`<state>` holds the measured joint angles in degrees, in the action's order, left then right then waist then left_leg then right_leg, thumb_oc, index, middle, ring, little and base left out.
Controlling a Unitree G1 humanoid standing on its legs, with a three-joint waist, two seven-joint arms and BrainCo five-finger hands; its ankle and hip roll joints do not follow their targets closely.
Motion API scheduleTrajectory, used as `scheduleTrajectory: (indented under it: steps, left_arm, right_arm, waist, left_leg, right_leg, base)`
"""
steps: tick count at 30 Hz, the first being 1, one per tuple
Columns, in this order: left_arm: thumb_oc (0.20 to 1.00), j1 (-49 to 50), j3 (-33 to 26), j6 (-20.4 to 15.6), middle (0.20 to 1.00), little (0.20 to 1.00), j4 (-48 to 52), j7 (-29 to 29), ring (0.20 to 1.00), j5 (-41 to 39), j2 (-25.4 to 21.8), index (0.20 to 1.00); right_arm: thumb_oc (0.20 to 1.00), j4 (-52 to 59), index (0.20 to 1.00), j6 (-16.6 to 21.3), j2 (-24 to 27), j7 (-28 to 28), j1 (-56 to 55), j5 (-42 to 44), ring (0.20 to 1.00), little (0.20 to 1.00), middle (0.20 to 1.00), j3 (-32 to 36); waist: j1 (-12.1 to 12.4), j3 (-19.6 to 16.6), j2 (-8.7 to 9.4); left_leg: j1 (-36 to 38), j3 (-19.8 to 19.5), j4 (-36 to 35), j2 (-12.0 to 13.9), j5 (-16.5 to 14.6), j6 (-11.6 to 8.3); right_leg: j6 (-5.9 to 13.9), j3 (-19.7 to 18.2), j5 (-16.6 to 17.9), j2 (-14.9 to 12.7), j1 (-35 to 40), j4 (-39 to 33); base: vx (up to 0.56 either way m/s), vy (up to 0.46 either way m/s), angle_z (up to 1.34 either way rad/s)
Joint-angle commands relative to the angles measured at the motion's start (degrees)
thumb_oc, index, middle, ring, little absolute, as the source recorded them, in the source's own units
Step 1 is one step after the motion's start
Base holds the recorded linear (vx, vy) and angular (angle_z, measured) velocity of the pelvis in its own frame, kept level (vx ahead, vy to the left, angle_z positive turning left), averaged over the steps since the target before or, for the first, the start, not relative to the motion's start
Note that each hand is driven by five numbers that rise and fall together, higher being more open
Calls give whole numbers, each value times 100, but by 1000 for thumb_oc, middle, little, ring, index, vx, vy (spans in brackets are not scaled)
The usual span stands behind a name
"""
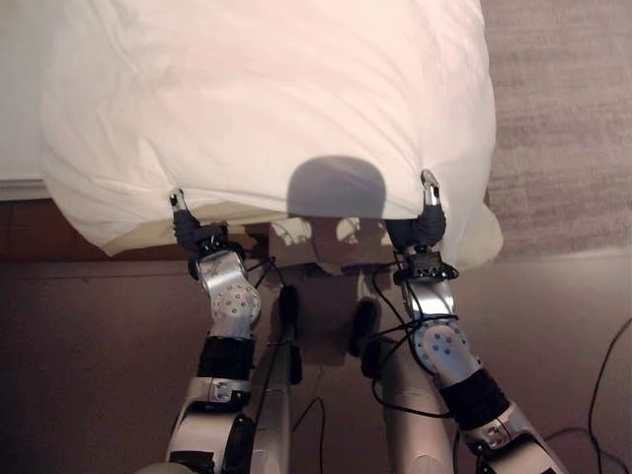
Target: Make the bed
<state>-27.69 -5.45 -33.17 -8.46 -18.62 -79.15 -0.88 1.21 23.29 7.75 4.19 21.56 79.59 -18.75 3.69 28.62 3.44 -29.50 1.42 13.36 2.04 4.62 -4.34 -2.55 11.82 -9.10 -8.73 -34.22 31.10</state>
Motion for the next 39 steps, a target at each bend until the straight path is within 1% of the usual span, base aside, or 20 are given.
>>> scheduleTrajectory:
  steps: [1, 4, 6, 9, 12, 13, 14, 15, 17, 19, 21, 22, 24, 25, 31, 32, 33, 37, 38, 39]
  left_arm:
    - [200, 475, -896, -801, 200, 200, 401, 75, 200, 675, -458, 200]
    - [200, 554, -876, -818, 200, 200, 462, 144, 200, 654, -558, 200]
    - [200, 621, -839, -746, 200, 200, 447, 280, 200, 590, -558, 200]
    - [200, 620, -468, -523, 200, 200, 349, 551, 200, 483, -643, 200]
    - [200, 689, -222, -371, 200, 200, 281, 695, 200, 460, -725, 200]
    - [200, 869, -250, -286, 200, 200, 326, 769, 200, 519, -749, 200]
    - [200, 1007, -255, -196, 200, 200, 410, 765, 200, 679, -801, 200]
    - [200, 1063, -238, -169, 200, 200, 526, 787, 200, 753, -848, 200]
    - [200, 1121, -205, -126, 200, 200, 604, 816, 200, 760, -799, 200]
    - [200, 1252, -137, -6, 200, 200, 654, 835, 200, 790, -722, 200]
    - [200, 1331, -103, 53, 200, 200, 716, 796, 200, 897, -695, 200]
    - [200, 1453, 97, 149, 200, 200, 742, 723, 200, 1019, -616, 200]
    - [200, 1462, 100, 151, 200, 200, 754, 710, 200, 1031, -613, 200]
    - [200, 1571, 273, 196, 200, 200, 725, 710, 200, 981, -463, 200]
    - [200, 1844, 308, 192, 200, 200, 719, 833, 200, 764, -231, 200]
    - [200, 1823, 359, 206, 200, 200, 677, 864, 200, 760, -215, 200]
    - [200, 1794, 445, 227, 200, 200, 651, 947, 200, 665, -143, 200]
    - [200, 1797, 452, 239, 200, 200, 670, 965, 200, 593, -90, 200]
    - [200, 1789, 451, 234, 200, 200, 671, 959, 200, 589, -91, 200]
    - [200, 1793, 422, 245, 200, 200, 671, 945, 200, 624, -121, 200]
  right_arm:
    - [200, 448, 200, 656, 380, -147, -501, -176, 200, 200, 200, 1139]
    - [200, 274, 200, 715, 368, -100, -552, -73, 200, 200, 200, 1249]
    - [200, 146, 200, 664, 395, -106, -566, -35, 200, 200, 200, 1286]
    - [200, -1, 200, 616, 428, -203, -738, -50, 200, 200, 200, 1572]
    - [200, -280, 200, 638, 239, -215, -801, -87, 200, 200, 200, 1718]
    - [200, -346, 200, 628, 168, -271, -781, -101, 200, 200, 200, 1714]
    - [200, -402, 200, 594, 85, -302, -779, -118, 200, 200, 200, 1706]
    - [200, -408, 200, 548, 54, -317, -835, -90, 200, 200, 200, 1678]
    - [200, -505, 200, 498, 40, -395, -927, -17, 200, 200, 200, 1689]
    - [200, -589, 200, 429, 26, -490, -1048, 20, 200, 200, 200, 1676]
    - [200, -618, 200, 437, 28, -524, -1107, 9, 200, 200, 200, 1649]
    - [200, -611, 200, 451, 46, -582, -1230, -48, 200, 200, 200, 1514]
    - [200, -604, 200, 452, 45, -579, -1239, -50, 200, 200, 200, 1511]
    - [200, -632, 200, 449, 118, -602, -1329, -100, 200, 200, 200, 1423]
    - [200, -693, 200, 274, 349, -587, -1404, -371, 200, 200, 200, 1430]
    - [200, -679, 200, 268, 417, -557, -1424, -426, 200, 200, 200, 1498]
    - [200, -756, 200, 289, 485, -552, -1449, -384, 200, 200, 200, 1602]
    - [200, -800, 200, 335, 491, -489, -1462, -397, 200, 200, 200, 1638]
    - [200, -829, 200, 347, 473, -480, -1460, -400, 200, 200, 200, 1651]
    - [200, -863, 200, 351, 429, -490, -1468, -442, 200, 200, 200, 1664]
  waist:
    - [-131, -609, 34]
    - [-42, -690, -42]
    - [-21, -702, -52]
    - [-138, -654, -43]
    - [-247, -786, -125]
    - [-174, -832, -160]
    - [-149, -882, -167]
    - [-191, -924, -181]
    - [-254, -992, -209]
    - [-265, -997, -194]
    - [-282, -1017, -166]
    - [-336, -1028, -141]
    - [-333, -1035, -136]
    - [-401, -1088, -223]
    - [-365, -1235, -412]
    - [-372, -1166, -454]
    - [-380, -1034, -483]
    - [-386, -1066, -478]
    - [-400, -1081, -465]
    - [-431, -1142, -365]
  left_leg:
    - [320, -715, -354, 908, 208, -187]
    - [645, -1048, -1317, 1237, 637, -436]
    - [695, -1087, -917, 874, 156, -308]
    - [234, -530, 16, 319, -452, -112]
    - [82, -328, 455, -263, -821, 204]
    - [143, -202, 526, -271, -950, 295]
    - [123, -122, 595, -363, -920, 363]
    - [124, -159, 535, -441, -895, 427]
    - [247, -135, 252, -577, -773, 502]
    - [402, -103, -102, -703, -640, 528]
    - [474, -122, -304, -774, -557, 531]
    - [662, -153, -493, -917, -506, 529]
    - [665, -148, -517, -918, -480, 528]
    - [803, -177, -562, -1025, -479, 553]
    - [795, -13, -400, -960, -448, 427]
    - [636, 67, 59, -985, -355, 232]
    - [364, 362, 596, -913, -29, -142]
    - [345, 549, 629, -779, -187, -57]
    - [393, 579, 558, -653, -258, 47]
    - [513, 416, 289, -248, -363, 203]
  right_leg:
    - [736, -167, 640, -2, 333, -1287]
    - [946, -354, 716, -123, 190, -1183]
    - [1139, -458, 957, -357, 215, -1338]
    - [1401, -474, 1567, -938, 648, -2133]
    - [1511, -396, 2682, -1470, 880, -2816]
    - [1523, -120, 2785, -1543, 958, -3053]
    - [1441, -17, 2600, -1456, 1058, -3064]
    - [1339, -225, 2269, -1247, 1046, -2860]
    - [1157, -721, 1595, -548, 927, -2472]
    - [986, -710, 1195, 120, 843, -2123]
    - [935, -695, 1112, 329, 813, -2074]
    - [819, -789, 967, 834, 875, -2024]
    - [817, -795, 988, 833, 872, -2040]
    - [731, -1136, 928, 1116, 860, -1949]
    - [720, -902, 925, 882, 1193, -2259]
    - [679, -825, 890, 808, 1298, -2306]
    - [607, -663, 822, 701, 1403, -2264]
    - [588, -520, 736, 659, 1418, -2128]
    - [594, -486, 707, 640, 1395, -2048]
    - [601, -462, 572, 550, 1397, -1907]
  base:
    - [30, 236, -14]
    - [-3, 347, -2]
    - [-72, 583, -4]
    - [-56, 580, 1]
    - [72, 664, 65]
    - [47, 692, 47]
    - [34, 594, -31]
    - [-1, 513, -59]
    - [-25, 404, -56]
    - [-35, 260, -25]
    - [3, 104, -6]
    - [25, 43, 1]
    - [49, 19, 9]
    - [81, -4, 13]
    - [71, -69, 4]
    - [16, -171, 20]
    - [-19, -127, 38]
    - [11, -77, 73]
    - [46, -50, 24]
    - [59, -15, 14]
